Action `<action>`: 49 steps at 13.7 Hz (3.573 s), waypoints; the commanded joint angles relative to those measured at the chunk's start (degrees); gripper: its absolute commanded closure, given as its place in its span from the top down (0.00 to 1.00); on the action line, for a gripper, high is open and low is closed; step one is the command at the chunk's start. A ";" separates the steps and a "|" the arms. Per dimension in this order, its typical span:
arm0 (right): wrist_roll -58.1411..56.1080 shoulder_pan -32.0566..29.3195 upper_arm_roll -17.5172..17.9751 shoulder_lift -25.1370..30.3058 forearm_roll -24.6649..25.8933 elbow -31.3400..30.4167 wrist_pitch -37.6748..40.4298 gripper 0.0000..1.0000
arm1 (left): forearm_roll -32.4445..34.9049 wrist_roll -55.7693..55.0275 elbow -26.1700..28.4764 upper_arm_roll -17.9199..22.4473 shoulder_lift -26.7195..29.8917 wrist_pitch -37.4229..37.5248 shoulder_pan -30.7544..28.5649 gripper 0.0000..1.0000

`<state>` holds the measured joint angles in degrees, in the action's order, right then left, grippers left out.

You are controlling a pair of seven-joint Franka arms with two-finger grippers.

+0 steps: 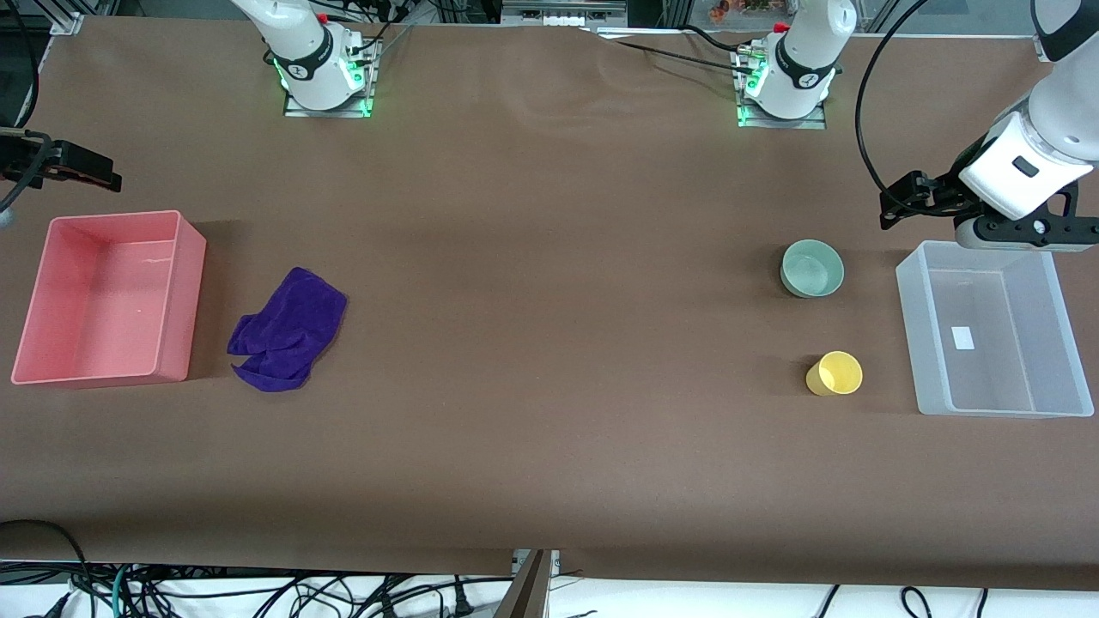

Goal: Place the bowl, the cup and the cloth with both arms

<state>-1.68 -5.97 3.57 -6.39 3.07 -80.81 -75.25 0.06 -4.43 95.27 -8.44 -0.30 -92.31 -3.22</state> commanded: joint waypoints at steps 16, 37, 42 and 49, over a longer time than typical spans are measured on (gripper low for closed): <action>-0.87 0.26 -0.58 0.68 -0.78 -0.66 -0.86 0.99 | 1.00 -0.67 -1.67 -0.26 -1.19 6.17 0.06 1.00; -0.60 4.12 -0.15 -20.84 -4.11 -1.45 -17.27 0.99 | 9.09 26.45 38.94 -0.26 -12.50 -49.68 -10.73 1.00; -0.60 4.04 -0.23 -24.63 -4.39 -9.24 -33.59 0.99 | 9.00 27.89 39.90 -0.35 -21.14 -57.71 -13.21 0.89; -0.87 3.33 -0.32 -24.72 -4.04 -27.01 -61.47 0.99 | 8.91 27.81 39.29 -0.52 -21.14 -57.37 -13.12 0.00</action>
<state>-1.92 -2.22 3.09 -32.96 -0.29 -102.31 -130.52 8.05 22.86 134.70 -8.40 -21.38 -149.98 -16.00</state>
